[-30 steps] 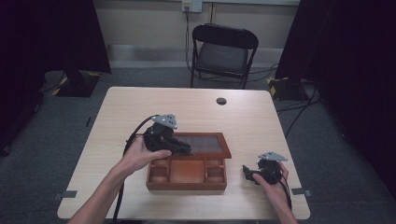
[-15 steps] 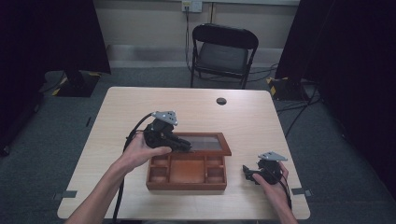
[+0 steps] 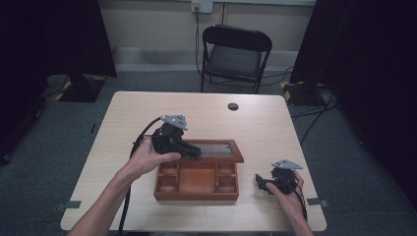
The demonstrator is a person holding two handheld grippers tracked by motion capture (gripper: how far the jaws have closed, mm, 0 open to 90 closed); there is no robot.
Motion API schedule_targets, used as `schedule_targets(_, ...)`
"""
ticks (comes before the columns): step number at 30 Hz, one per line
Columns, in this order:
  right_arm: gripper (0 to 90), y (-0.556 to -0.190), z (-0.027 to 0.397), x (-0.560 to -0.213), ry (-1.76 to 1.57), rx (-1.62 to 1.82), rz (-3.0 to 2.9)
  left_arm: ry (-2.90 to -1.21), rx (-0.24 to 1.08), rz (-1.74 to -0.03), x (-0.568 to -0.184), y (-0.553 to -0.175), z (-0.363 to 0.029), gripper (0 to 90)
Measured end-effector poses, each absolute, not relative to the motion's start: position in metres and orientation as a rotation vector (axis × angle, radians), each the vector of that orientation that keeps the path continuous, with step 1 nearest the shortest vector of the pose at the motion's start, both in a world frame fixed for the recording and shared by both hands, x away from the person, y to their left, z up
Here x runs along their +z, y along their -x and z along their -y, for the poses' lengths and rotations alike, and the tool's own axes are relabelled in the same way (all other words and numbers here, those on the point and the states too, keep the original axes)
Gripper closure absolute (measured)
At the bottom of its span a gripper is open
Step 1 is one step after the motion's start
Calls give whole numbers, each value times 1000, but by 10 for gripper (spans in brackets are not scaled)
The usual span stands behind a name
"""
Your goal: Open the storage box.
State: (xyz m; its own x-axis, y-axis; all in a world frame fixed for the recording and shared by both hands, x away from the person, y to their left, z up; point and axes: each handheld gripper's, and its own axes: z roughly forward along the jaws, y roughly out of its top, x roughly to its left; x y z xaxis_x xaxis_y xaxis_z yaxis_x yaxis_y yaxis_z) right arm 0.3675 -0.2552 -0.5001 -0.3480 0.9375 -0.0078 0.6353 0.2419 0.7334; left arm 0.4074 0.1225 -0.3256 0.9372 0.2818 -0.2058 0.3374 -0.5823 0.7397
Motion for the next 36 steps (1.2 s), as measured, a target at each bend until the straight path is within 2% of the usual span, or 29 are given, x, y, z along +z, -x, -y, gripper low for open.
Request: schedule_targets(36,122,-368,255,-500,-1428,900,-2074,-2201,-72,-471,-319,-412,-124,816)
